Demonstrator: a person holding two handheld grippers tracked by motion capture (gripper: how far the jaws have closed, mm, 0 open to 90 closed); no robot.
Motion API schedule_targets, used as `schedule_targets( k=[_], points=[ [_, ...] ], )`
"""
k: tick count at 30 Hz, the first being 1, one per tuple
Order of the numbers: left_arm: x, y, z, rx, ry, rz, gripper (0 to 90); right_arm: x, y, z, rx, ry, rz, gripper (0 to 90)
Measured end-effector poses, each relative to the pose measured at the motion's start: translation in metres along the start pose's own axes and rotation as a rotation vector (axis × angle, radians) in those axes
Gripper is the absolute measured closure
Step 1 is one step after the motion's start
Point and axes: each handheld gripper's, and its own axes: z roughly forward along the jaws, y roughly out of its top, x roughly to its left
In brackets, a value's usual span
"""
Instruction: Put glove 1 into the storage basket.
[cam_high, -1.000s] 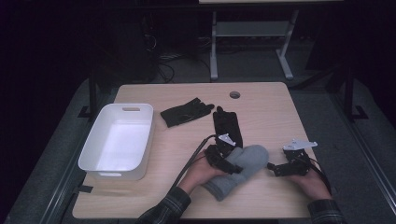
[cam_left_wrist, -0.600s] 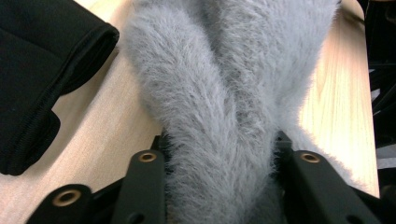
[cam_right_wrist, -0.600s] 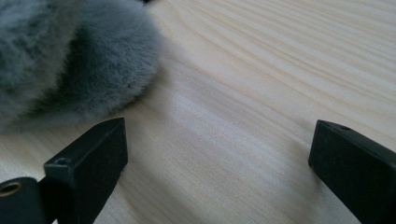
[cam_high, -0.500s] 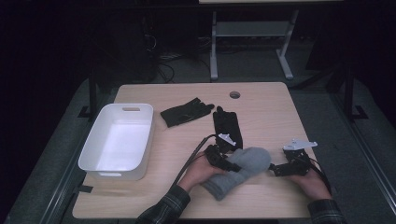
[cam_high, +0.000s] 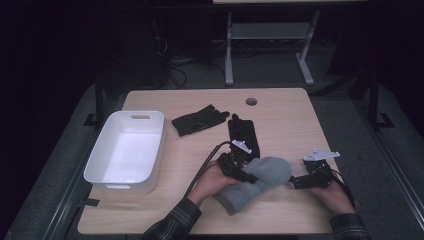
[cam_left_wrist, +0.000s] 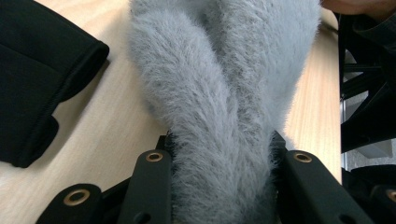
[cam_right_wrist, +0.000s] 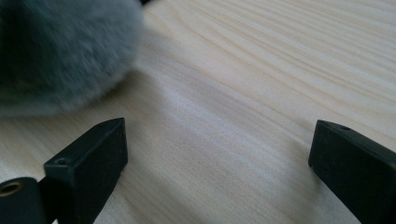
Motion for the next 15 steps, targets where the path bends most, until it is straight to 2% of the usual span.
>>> schedule_targets(
  k=[8, 15],
  points=[
    [-0.001, 0.004, -0.021, -0.02, 0.0, 0.002, 65.2, 0.0, 0.0, 0.0, 0.0, 0.0, 0.001, 4.3],
    [0.001, 0.009, -0.044, -0.037, 0.028, 0.012, 65.2, 0.0, 0.0, 0.0, 0.0, 0.0, 0.001, 4.3]
  ],
)
